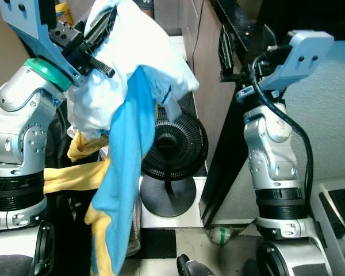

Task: Clothes washing

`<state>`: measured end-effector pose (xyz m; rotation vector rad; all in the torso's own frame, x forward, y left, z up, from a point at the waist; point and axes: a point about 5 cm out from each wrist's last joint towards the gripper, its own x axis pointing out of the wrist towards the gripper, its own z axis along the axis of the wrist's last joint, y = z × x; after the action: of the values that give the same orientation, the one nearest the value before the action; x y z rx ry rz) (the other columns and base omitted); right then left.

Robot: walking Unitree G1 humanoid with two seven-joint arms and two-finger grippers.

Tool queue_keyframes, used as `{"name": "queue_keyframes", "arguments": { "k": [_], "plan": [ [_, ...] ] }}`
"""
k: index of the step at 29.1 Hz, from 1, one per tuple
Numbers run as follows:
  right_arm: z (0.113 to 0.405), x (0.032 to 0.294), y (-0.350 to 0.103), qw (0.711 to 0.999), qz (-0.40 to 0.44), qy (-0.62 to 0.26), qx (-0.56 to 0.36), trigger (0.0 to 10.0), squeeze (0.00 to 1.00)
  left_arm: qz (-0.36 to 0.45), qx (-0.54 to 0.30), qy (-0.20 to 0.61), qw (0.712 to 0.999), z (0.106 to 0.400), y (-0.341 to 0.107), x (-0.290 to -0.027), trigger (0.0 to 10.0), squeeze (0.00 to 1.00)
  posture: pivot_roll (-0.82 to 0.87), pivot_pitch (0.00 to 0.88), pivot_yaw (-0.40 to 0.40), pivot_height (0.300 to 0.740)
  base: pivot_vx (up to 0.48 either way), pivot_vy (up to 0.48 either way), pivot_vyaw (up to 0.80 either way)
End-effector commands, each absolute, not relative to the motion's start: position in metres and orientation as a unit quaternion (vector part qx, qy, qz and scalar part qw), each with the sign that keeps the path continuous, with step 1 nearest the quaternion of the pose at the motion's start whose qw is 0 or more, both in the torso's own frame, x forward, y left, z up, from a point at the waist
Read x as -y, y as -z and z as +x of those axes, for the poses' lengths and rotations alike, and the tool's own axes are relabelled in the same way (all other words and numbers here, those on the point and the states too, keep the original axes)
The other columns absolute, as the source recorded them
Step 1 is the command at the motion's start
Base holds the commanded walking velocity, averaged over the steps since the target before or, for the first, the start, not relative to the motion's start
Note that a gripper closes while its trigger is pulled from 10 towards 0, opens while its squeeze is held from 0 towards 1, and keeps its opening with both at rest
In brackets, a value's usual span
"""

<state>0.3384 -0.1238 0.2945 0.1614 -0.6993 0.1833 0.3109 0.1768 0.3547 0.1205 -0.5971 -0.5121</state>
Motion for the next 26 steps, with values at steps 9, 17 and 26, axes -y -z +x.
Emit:
{"name": "queue_keyframes", "arguments": {
  "k": [9,17,26],
  "plan": [
    [0.3376,0.1233,-0.2951,0.932,0.077,-0.09,0.342,10.0,0.0,0.065,0.314,0.235,0.918,0.3063,-0.3627,-0.1749,10.0,0.0,0.09,0.004,0.075,0.74,0.0,0.0,0.0],
    [0.3376,0.1235,-0.2943,0.933,0.077,-0.09,0.34,10.0,0.0,0.063,0.316,0.233,0.917,0.3048,-0.3627,-0.1758,10.0,0.0,0.09,0.0,0.072,0.74,0.0,0.0,0.0],
    [0.3387,0.1231,-0.2955,0.932,0.077,-0.092,0.341,10.0,0.0,0.062,0.32,0.228,0.918,0.3047,-0.3627,-0.1774,10.0,0.0,0.09,0.0,0.065,0.74,0.0,0.0,0.0]
  ]
}}
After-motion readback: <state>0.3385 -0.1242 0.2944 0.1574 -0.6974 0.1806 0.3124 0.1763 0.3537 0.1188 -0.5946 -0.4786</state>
